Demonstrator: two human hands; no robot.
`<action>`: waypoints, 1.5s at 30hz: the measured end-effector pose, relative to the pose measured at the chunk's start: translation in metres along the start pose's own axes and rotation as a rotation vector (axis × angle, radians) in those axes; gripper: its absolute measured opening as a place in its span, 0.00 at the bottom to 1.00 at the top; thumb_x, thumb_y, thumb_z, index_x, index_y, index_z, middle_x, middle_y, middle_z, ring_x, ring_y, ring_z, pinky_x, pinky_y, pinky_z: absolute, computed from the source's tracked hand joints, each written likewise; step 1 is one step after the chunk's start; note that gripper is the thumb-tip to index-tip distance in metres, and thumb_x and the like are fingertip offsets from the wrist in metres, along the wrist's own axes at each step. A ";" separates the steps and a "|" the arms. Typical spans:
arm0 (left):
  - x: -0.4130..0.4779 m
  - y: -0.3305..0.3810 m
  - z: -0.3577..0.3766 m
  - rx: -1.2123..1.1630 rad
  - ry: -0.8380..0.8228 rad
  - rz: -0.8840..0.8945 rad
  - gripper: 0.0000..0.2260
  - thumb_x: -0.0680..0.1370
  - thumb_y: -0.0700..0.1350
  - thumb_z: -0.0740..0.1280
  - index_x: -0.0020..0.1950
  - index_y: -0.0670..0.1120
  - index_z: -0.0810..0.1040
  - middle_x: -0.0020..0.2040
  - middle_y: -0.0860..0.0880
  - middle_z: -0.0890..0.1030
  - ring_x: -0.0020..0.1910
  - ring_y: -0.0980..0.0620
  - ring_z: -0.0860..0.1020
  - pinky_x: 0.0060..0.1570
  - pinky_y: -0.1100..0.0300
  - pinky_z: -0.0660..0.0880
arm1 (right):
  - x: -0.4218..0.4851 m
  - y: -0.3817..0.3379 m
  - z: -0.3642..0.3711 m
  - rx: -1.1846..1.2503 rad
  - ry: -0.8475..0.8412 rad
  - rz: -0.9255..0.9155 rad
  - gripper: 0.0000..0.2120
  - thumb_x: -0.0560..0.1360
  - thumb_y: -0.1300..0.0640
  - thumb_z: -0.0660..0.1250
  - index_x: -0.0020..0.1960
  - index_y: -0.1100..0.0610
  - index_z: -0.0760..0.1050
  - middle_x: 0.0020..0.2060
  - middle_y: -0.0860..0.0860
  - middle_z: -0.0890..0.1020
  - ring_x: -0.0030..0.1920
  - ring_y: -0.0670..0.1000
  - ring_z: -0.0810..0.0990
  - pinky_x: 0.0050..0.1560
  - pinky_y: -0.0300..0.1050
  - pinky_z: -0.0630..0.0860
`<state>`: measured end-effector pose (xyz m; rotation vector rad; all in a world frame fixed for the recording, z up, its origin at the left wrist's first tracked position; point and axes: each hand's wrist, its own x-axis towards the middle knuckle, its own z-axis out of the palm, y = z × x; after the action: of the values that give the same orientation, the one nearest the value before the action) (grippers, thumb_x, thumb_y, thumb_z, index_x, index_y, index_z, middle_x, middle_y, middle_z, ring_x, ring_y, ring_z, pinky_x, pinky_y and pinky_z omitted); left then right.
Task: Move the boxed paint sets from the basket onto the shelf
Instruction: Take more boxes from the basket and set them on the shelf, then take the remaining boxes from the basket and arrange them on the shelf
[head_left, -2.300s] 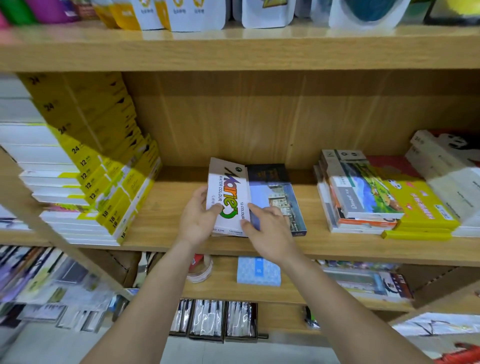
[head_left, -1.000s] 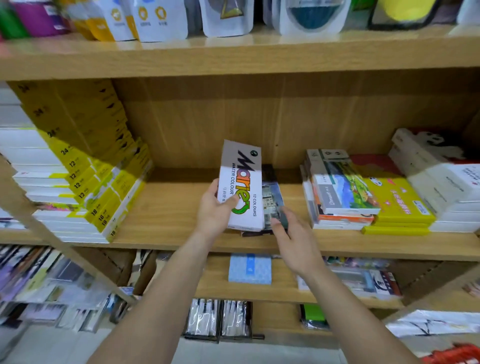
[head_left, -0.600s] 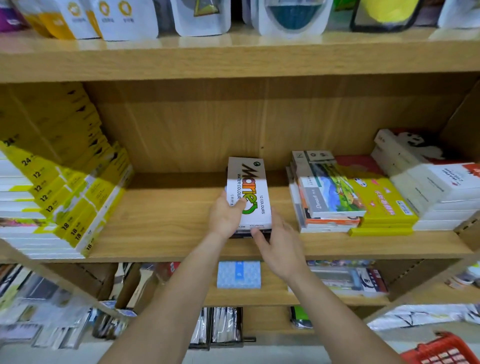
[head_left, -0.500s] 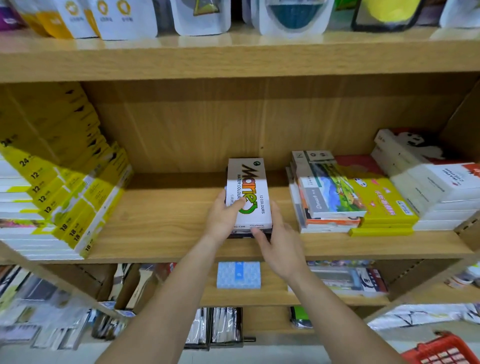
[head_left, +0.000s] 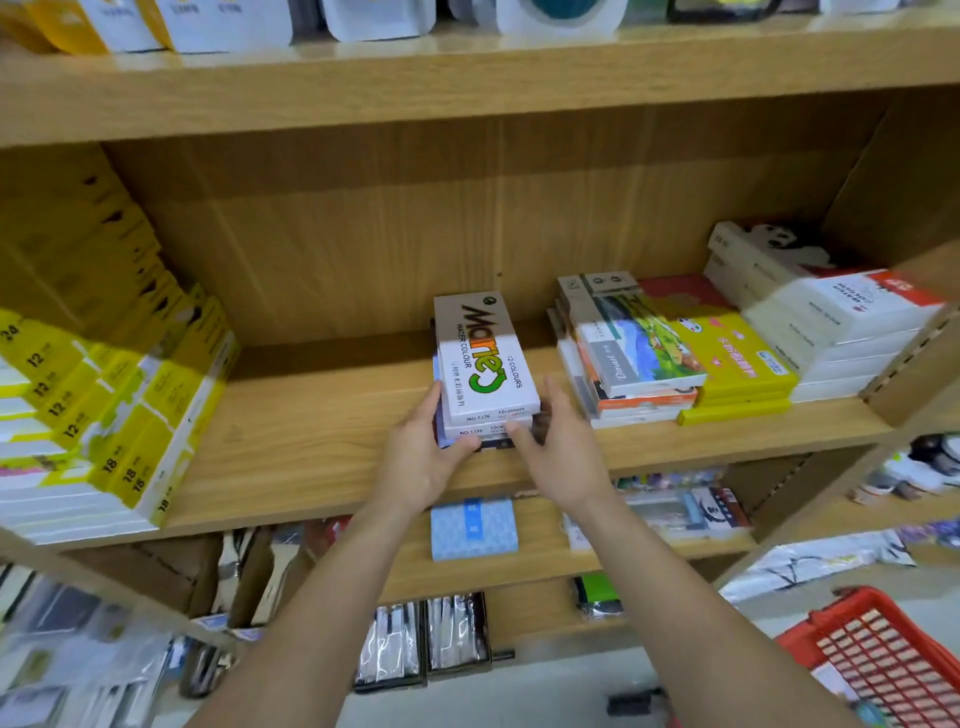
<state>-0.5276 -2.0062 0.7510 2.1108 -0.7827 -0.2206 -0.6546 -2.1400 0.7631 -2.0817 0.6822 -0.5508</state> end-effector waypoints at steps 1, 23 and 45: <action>-0.007 0.004 -0.002 0.024 0.060 0.018 0.34 0.72 0.49 0.76 0.76 0.52 0.67 0.66 0.54 0.79 0.64 0.51 0.76 0.60 0.61 0.71 | -0.011 0.001 -0.003 0.010 0.021 0.015 0.33 0.80 0.52 0.70 0.80 0.57 0.61 0.68 0.52 0.80 0.66 0.52 0.79 0.66 0.53 0.76; -0.161 0.020 0.368 0.199 -0.893 0.262 0.15 0.74 0.43 0.73 0.60 0.48 0.80 0.56 0.50 0.83 0.54 0.52 0.81 0.45 0.71 0.65 | -0.341 0.367 -0.167 -0.143 0.309 1.104 0.22 0.76 0.58 0.73 0.67 0.66 0.75 0.62 0.65 0.82 0.60 0.63 0.82 0.59 0.53 0.76; -0.158 -0.081 0.561 -0.049 -0.879 0.293 0.21 0.81 0.42 0.65 0.74 0.53 0.72 0.64 0.60 0.77 0.65 0.63 0.75 0.62 0.67 0.71 | -0.279 0.628 0.001 -0.256 -0.181 0.975 0.36 0.70 0.45 0.76 0.72 0.57 0.69 0.61 0.63 0.76 0.60 0.66 0.78 0.59 0.56 0.77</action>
<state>-0.8489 -2.2475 0.3209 1.7784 -1.5488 -1.0293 -1.0314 -2.2652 0.2028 -1.6983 1.5634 0.2855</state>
